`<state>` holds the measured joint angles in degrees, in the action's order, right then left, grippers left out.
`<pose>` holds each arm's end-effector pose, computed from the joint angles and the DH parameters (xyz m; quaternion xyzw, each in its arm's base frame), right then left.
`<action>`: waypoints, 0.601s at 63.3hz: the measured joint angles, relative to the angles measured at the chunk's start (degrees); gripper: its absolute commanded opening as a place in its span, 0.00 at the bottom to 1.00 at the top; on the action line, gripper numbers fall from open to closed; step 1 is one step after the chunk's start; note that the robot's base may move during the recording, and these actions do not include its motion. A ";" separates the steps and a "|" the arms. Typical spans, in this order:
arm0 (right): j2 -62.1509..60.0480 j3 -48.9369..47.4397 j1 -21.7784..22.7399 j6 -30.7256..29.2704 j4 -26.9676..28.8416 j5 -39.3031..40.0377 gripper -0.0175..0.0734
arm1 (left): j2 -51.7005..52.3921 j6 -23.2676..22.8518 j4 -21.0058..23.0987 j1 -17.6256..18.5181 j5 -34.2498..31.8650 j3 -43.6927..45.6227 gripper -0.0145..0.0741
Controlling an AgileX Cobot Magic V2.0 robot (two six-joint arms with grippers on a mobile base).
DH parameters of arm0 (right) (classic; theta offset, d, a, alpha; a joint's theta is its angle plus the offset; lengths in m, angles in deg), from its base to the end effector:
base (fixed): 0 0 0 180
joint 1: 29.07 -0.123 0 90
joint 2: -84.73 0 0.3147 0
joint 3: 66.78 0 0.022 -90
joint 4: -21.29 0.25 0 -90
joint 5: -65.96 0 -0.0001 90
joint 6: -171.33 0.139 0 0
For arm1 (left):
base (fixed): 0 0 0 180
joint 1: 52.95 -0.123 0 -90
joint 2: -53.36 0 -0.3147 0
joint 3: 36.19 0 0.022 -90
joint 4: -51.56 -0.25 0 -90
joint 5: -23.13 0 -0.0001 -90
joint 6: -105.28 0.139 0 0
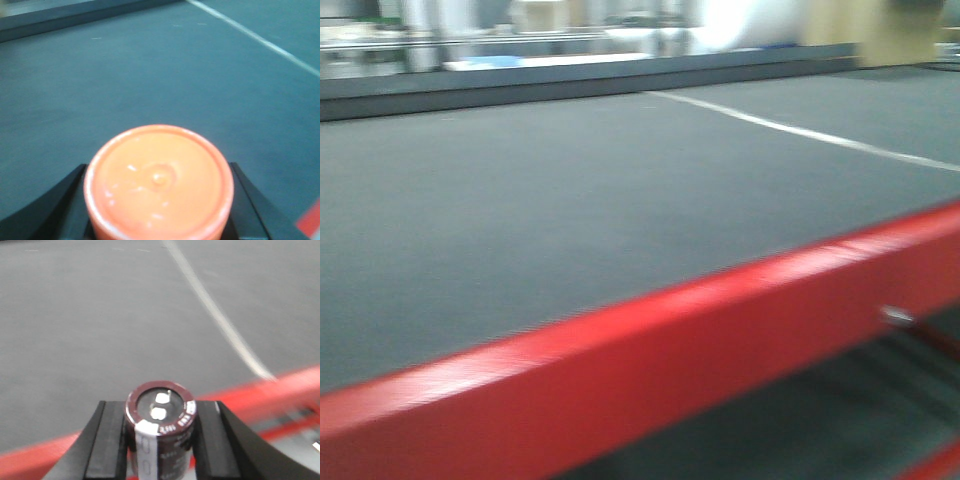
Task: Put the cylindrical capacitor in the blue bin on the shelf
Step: 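Drive the base to the shelf of blue bins holding both objects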
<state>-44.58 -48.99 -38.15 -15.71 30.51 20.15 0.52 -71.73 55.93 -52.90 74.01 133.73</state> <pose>0.1469 0.0397 0.4226 -0.1018 0.8313 0.0884 0.5393 0.1495 -0.0084 0.4513 0.0182 0.8369 -0.0239 0.5465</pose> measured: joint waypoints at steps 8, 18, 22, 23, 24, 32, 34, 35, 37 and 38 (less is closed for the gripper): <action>0.00 0.00 0.00 0.00 -0.03 0.00 0.01 | 0.00 0.00 0.00 0.00 0.00 0.00 0.04; 0.00 0.00 0.00 0.00 -0.03 0.00 0.01 | 0.00 0.00 0.00 0.00 0.10 0.00 0.04; 0.00 0.00 0.00 0.00 -0.03 0.00 0.01 | 0.00 0.00 0.00 0.00 0.10 0.00 0.04; 0.00 0.00 0.00 0.00 -0.03 0.00 0.01 | 0.00 0.00 0.00 0.00 0.10 0.00 0.04; 0.00 0.00 0.00 0.00 -0.03 0.00 0.01 | 0.00 0.00 0.00 0.00 0.10 0.00 0.04; 0.00 0.00 0.00 0.00 -0.03 0.00 0.01 | 0.00 0.00 0.00 0.00 0.10 0.00 0.04; 0.00 0.00 0.00 0.00 -0.03 0.00 0.01 | 0.00 0.00 0.00 0.00 0.10 0.00 0.04; 0.00 0.00 0.00 0.00 -0.03 0.00 0.01 | 0.00 0.00 0.00 0.00 0.10 0.00 0.04; 0.00 0.00 0.00 0.00 -0.03 0.00 0.01 | 0.00 0.00 0.00 0.00 0.10 0.00 0.04; 0.00 0.00 0.00 0.00 -0.03 0.00 0.01 | 0.00 0.00 0.00 0.00 0.10 0.00 0.04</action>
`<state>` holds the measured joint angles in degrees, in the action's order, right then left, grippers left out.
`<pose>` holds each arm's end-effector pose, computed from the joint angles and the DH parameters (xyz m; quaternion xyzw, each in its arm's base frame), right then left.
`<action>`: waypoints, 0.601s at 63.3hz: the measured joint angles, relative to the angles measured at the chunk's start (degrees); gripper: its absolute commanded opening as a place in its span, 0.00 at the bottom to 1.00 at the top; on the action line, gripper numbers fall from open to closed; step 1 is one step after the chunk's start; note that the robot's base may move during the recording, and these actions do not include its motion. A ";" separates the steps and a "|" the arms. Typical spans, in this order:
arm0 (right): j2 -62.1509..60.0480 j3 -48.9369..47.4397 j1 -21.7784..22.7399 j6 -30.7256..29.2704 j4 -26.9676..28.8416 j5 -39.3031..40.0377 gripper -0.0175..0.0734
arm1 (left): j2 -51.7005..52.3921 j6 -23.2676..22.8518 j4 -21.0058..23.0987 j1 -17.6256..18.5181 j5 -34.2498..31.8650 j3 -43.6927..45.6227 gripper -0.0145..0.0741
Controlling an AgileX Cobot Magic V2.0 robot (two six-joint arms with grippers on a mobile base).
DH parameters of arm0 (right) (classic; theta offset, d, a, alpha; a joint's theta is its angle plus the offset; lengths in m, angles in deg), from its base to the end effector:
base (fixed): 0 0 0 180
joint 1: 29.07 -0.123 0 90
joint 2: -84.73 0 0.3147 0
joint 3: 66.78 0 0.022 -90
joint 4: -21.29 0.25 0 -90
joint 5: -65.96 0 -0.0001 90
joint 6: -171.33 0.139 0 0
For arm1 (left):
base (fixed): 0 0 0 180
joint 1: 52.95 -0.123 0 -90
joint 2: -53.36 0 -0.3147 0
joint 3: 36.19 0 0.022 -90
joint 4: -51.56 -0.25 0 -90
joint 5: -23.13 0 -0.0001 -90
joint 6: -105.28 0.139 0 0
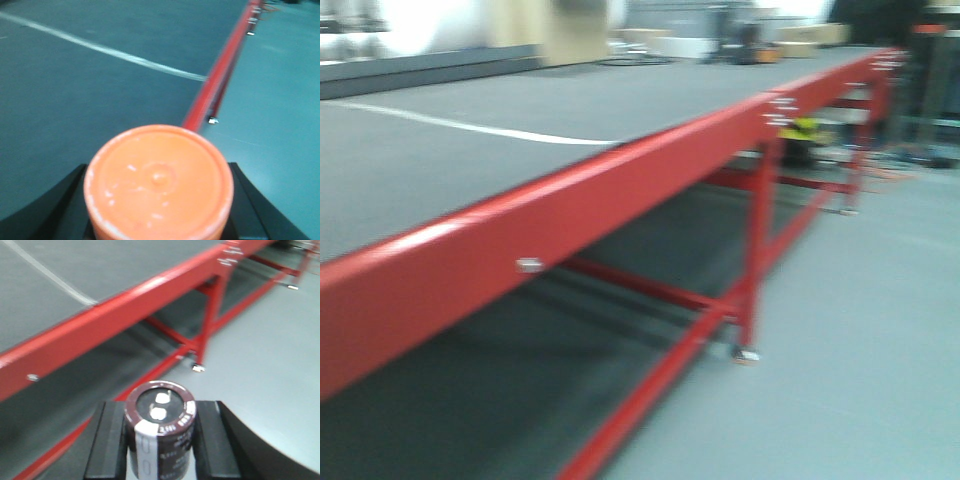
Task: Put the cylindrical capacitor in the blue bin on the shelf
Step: 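Drive the base to the shelf of blue bins holding both objects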
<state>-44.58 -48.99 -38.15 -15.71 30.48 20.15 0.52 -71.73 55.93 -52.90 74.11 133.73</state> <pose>0.1469 0.0396 0.4226 -0.1018 0.8313 0.0882 0.5393 0.1494 -0.0084 0.4511 0.0183 0.8374 -0.0239 0.5458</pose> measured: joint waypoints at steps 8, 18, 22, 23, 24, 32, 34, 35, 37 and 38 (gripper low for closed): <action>0.00 0.00 0.00 0.00 0.00 0.00 0.01 | 0.00 0.00 0.00 0.00 0.00 0.00 0.04; 0.00 0.00 0.00 0.00 0.00 0.00 0.01 | 0.00 0.00 0.00 0.00 0.00 0.00 0.04; 0.00 0.00 0.00 0.00 0.00 0.00 0.01 | 0.00 0.00 0.00 0.00 0.00 0.00 0.04; 0.00 0.00 0.00 0.00 0.00 0.00 0.01 | 0.00 0.00 0.00 0.00 0.00 0.00 0.04; 0.00 0.00 0.00 0.00 0.00 0.00 0.01 | 0.00 0.00 0.00 0.00 0.00 0.00 0.04; 0.00 0.00 0.00 0.00 0.00 0.00 0.01 | 0.00 0.00 0.00 0.00 0.00 0.00 0.04; 0.00 0.00 0.00 0.00 0.00 0.00 0.01 | 0.00 0.00 0.00 0.00 0.00 0.00 0.04; 0.00 0.00 0.00 0.00 0.00 0.00 0.01 | 0.00 0.00 0.00 0.00 0.00 0.00 0.04; 0.00 0.00 0.00 0.00 0.00 0.00 0.01 | 0.00 0.00 0.00 0.00 0.00 0.00 0.04; 0.00 0.00 0.00 0.00 0.00 0.00 0.01 | 0.00 0.00 0.00 0.00 0.00 0.00 0.04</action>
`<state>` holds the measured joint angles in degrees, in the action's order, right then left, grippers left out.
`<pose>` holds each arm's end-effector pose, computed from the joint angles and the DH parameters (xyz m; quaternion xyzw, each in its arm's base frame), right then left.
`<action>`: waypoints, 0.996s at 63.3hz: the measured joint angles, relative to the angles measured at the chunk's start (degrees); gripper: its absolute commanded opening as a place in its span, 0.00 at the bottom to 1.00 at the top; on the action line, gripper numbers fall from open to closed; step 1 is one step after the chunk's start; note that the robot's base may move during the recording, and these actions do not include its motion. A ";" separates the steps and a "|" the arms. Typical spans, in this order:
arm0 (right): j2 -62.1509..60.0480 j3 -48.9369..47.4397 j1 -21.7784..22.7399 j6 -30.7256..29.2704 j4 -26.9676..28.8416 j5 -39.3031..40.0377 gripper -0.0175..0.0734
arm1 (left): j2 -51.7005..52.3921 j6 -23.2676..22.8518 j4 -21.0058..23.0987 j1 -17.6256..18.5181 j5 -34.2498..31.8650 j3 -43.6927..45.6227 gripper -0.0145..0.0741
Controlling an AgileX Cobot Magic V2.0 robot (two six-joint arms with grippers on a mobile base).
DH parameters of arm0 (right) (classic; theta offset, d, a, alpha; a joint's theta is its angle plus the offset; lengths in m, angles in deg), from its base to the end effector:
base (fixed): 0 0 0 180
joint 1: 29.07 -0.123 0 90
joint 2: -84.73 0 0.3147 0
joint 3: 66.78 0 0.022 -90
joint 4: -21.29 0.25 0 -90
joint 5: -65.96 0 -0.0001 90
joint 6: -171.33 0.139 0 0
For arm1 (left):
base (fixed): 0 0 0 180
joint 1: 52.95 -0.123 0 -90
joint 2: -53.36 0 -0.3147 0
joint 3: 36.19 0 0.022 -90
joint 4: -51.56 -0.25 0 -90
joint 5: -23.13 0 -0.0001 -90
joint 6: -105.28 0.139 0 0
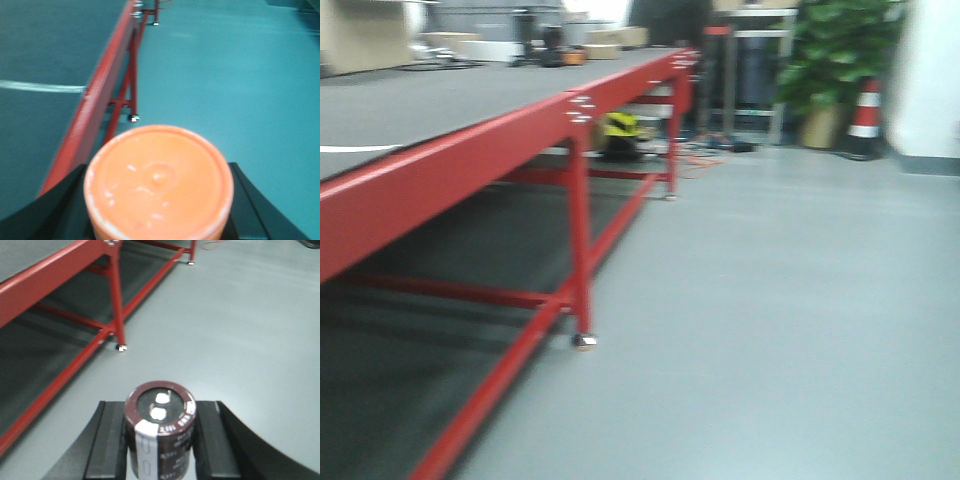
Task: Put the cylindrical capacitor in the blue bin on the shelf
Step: 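Drive the base to the shelf of blue bins holding both objects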
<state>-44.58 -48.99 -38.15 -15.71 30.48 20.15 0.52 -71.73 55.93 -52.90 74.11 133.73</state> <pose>0.1469 0.0396 0.4226 -0.1018 0.8313 0.0882 0.5393 0.1494 -0.0084 0.4511 0.0183 0.8374 -0.0239 0.5458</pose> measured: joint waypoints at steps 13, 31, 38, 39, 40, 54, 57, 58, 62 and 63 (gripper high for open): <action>0.00 0.00 0.00 0.00 0.00 0.00 0.01 | 0.00 0.00 0.00 0.00 0.00 0.00 0.04; 0.00 0.00 0.00 0.00 0.00 0.00 0.01 | 0.00 0.00 0.00 0.00 0.00 0.00 0.04; 0.00 0.00 0.00 0.00 0.00 0.00 0.01 | 0.00 0.00 0.00 0.00 0.00 0.00 0.04; 0.00 0.00 0.00 0.00 0.00 0.00 0.01 | 0.00 0.00 0.00 0.00 0.00 0.00 0.04; 0.00 0.00 0.00 0.00 0.00 0.00 0.01 | 0.00 0.00 0.00 0.00 0.00 0.00 0.04; -0.11 0.00 0.00 0.06 -0.03 -0.15 0.01 | 0.00 0.00 0.00 0.00 0.00 0.00 0.04; -0.11 0.00 0.00 0.06 -0.03 -0.15 0.01 | 0.00 0.00 0.00 0.00 0.00 0.00 0.04; -0.11 0.00 0.00 0.06 -0.03 -0.15 0.01 | 0.11 0.00 0.00 0.00 0.00 0.00 0.04; -0.11 0.00 0.00 0.06 -0.03 -0.15 0.01 | 0.21 0.00 0.00 0.00 0.00 0.00 0.04; -0.11 0.00 0.00 0.06 -0.03 -0.15 0.01 | 0.21 0.00 0.00 0.00 0.00 0.00 0.04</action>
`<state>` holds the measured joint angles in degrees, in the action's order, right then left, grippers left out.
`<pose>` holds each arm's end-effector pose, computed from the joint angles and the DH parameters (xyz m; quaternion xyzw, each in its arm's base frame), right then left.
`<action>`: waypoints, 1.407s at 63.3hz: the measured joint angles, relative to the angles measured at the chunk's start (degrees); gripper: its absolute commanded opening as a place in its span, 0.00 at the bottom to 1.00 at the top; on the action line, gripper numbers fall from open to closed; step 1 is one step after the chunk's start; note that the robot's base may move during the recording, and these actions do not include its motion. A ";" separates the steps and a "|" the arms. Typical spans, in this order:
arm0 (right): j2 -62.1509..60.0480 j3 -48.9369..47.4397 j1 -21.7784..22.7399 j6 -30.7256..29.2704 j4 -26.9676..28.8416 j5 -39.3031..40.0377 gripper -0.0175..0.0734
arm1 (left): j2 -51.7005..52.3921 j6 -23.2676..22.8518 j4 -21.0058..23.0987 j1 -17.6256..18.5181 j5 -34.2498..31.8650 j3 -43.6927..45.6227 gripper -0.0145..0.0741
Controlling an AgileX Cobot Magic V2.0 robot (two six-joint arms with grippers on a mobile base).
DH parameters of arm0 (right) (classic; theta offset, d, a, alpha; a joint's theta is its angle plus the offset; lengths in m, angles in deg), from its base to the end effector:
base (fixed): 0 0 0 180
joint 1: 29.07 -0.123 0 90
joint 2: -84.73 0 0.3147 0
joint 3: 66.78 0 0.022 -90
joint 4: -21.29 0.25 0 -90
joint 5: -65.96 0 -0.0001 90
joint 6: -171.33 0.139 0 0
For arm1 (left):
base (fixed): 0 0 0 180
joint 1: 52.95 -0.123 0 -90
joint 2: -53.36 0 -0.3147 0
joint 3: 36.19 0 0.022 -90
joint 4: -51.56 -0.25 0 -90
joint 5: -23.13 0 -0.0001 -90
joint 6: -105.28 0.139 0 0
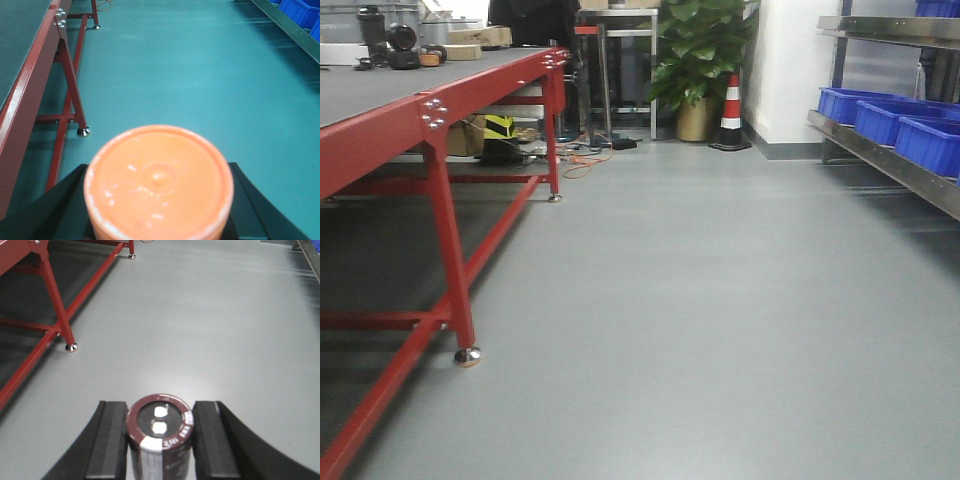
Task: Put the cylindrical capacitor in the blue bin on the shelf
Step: 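Drive the base to the shelf of blue bins holding both objects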
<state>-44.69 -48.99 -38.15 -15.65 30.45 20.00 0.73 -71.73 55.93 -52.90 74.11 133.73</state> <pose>0.1462 0.0395 0.4225 -0.1016 0.8315 0.0882 0.5390 0.1482 -0.0084 0.4516 0.0183 0.8364 -0.0239 0.5473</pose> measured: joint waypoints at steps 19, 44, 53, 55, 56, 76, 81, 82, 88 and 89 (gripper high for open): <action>-0.03 0.00 0.00 0.00 0.00 0.00 0.01 | 0.24 0.00 0.00 0.00 0.00 0.00 0.04; -0.03 0.00 0.00 0.00 0.00 0.00 0.01 | 0.24 0.00 0.00 0.00 -0.10 0.00 0.04; -0.03 0.00 0.00 0.00 0.00 0.00 0.01 | 0.24 0.00 0.00 0.00 -0.20 0.00 0.04; -0.03 0.00 0.00 0.00 0.00 0.00 0.01 | 0.24 0.00 0.00 0.00 -0.20 0.00 0.04; -0.03 0.00 0.00 0.00 0.00 0.00 0.01 | 0.24 0.00 0.00 0.00 -0.20 0.00 0.04; -0.03 0.00 0.00 0.00 0.00 0.00 0.01 | 0.24 0.00 0.00 0.00 -2.38 0.00 0.04; -0.03 0.00 0.00 0.00 0.00 0.00 0.01 | 0.24 0.00 0.00 0.00 -3.34 0.00 0.04; -0.03 0.00 0.00 0.00 0.00 0.00 0.01 | 0.24 0.00 0.00 0.00 -3.47 0.00 0.04; -0.03 0.00 0.00 0.00 0.00 0.00 0.01 | 0.24 0.00 0.00 0.00 -3.87 0.00 0.04; -0.03 0.00 0.00 0.00 0.00 0.00 0.01 | 0.24 0.00 0.00 0.00 -3.98 0.00 0.04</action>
<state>-44.72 -48.99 -38.15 -15.65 30.45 20.00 0.97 -71.73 55.93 -52.90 70.13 133.73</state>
